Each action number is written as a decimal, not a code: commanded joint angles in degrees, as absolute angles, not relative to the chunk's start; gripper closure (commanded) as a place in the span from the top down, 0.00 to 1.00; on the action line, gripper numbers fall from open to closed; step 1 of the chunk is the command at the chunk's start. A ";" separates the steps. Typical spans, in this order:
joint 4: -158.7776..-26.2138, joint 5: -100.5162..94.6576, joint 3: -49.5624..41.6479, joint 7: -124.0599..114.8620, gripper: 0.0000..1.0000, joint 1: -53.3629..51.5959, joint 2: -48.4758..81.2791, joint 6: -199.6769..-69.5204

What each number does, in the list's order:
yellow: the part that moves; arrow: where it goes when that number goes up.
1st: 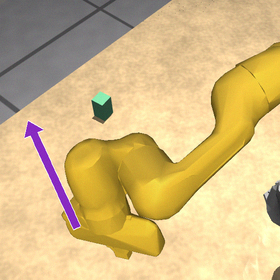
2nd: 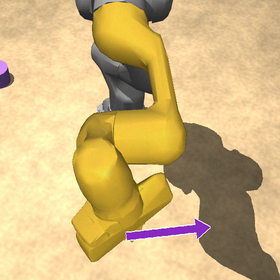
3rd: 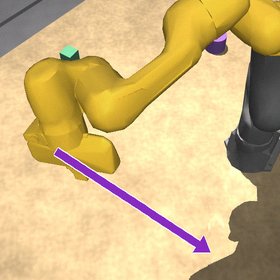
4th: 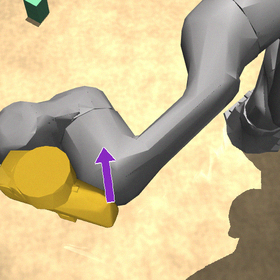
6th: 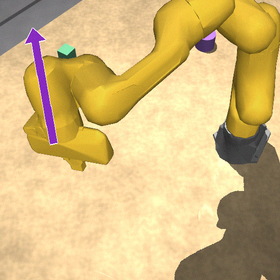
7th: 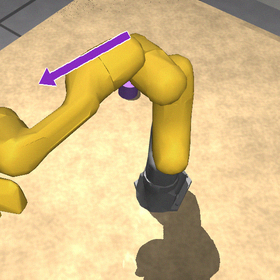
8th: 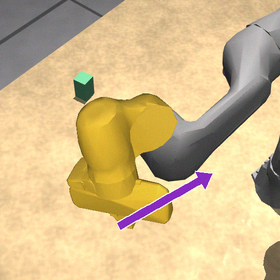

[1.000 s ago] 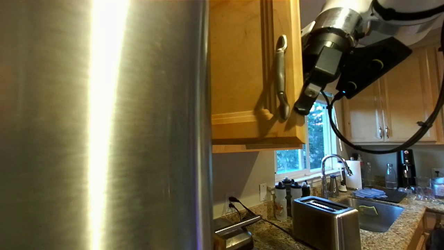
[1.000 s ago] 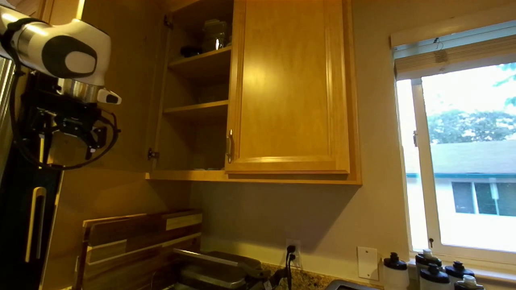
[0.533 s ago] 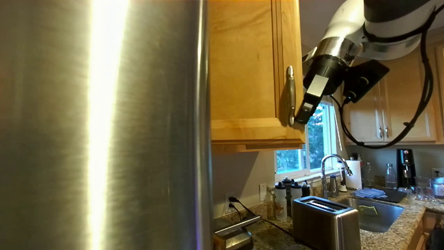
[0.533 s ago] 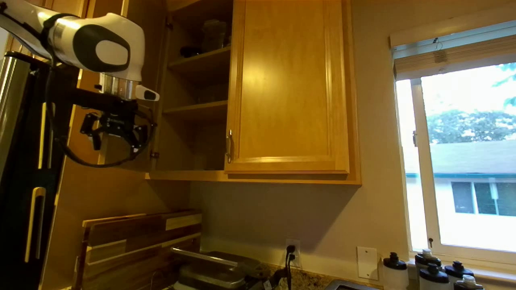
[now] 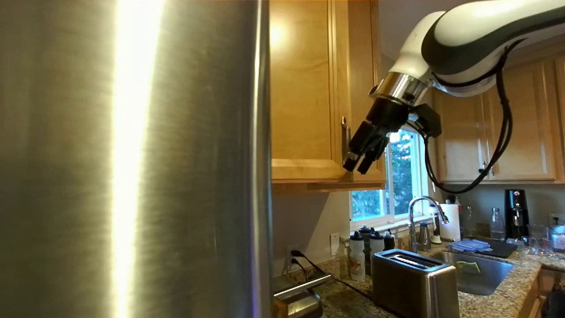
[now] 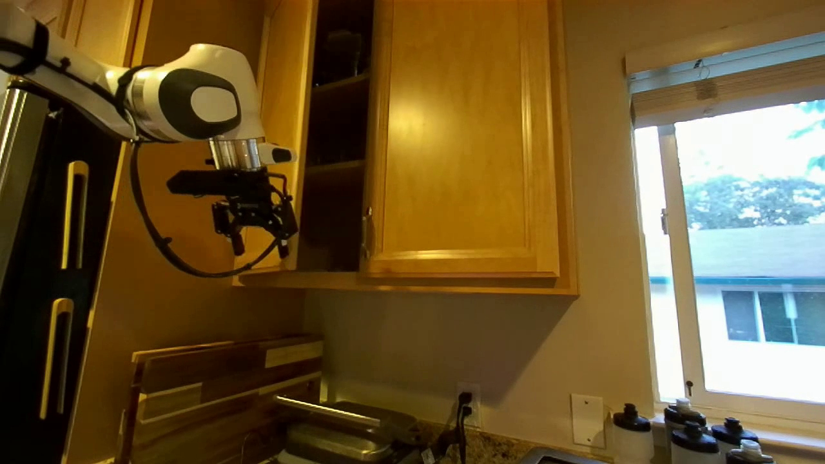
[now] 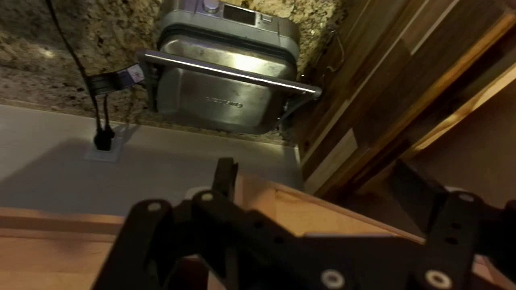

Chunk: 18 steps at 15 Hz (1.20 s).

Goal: Close both doors to the cupboard

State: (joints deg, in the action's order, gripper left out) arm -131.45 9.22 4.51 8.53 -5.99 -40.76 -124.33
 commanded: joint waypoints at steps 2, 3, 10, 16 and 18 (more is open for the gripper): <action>-131.38 -1.18 10.63 -4.14 1.00 -0.15 -41.08 -124.88; -131.37 -2.96 11.51 -6.17 1.00 0.34 -41.44 -123.51; -129.88 1.52 10.27 -4.38 1.00 -6.47 -38.98 -110.88; -130.22 7.52 7.27 -2.05 1.00 -8.69 -36.99 -102.34; -130.52 9.56 5.97 -1.04 1.00 -8.47 -36.15 -100.84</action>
